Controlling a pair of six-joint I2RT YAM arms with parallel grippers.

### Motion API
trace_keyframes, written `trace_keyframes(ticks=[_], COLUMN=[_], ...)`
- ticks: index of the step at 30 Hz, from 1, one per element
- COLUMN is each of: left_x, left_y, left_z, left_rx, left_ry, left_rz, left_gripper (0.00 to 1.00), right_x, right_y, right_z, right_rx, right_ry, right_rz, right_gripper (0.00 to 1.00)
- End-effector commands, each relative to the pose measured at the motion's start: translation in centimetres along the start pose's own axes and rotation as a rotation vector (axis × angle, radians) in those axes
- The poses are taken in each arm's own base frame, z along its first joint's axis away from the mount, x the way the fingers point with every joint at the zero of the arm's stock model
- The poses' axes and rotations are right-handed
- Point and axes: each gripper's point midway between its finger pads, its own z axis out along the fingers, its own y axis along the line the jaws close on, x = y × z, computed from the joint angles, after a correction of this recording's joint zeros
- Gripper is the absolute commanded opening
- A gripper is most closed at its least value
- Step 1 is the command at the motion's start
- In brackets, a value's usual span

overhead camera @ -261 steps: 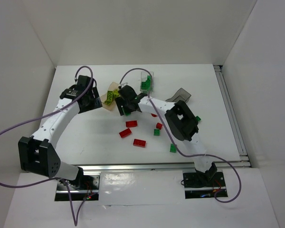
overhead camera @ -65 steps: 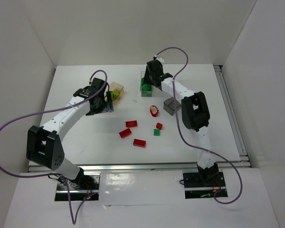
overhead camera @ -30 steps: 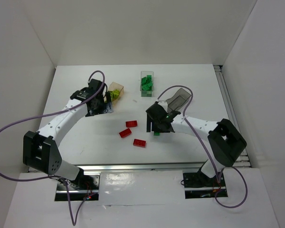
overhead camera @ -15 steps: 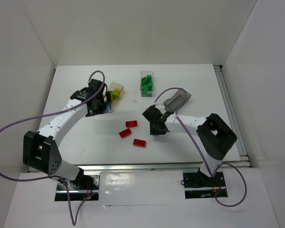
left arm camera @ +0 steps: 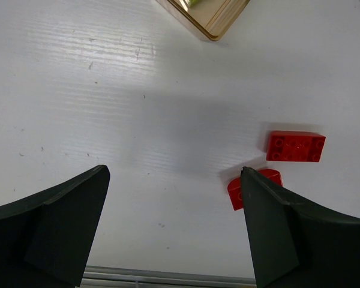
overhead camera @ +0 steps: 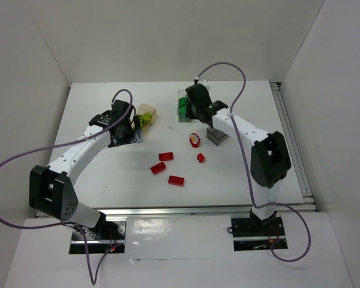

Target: Sort the legos into containers by color

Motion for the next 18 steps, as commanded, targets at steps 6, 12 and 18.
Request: trace_keyframes(ticks=[6,12,18], left_x=[-0.8,0.0,-0.2], left_y=[0.4,0.9,0.9], left_z=[-0.2,0.6,0.8], left_rx=[-0.031,-0.058,-0.070], left_ry=[-0.037,-0.008,-0.004], left_rz=[-0.004,0.023,0.035], left_gripper=[0.99,0.99,0.99], right_x=[-9.8,-11.9,-12.3], right_y=[0.6,1.0,2.0], right_z=[7.9,11.2,14.3], right_rx=[-0.015,-0.054,-0.067], right_ry=[-0.164,-0.210,-0.219], right_rz=[0.015,0.045,0.018], right_gripper=[0.25,0.27,0.47])
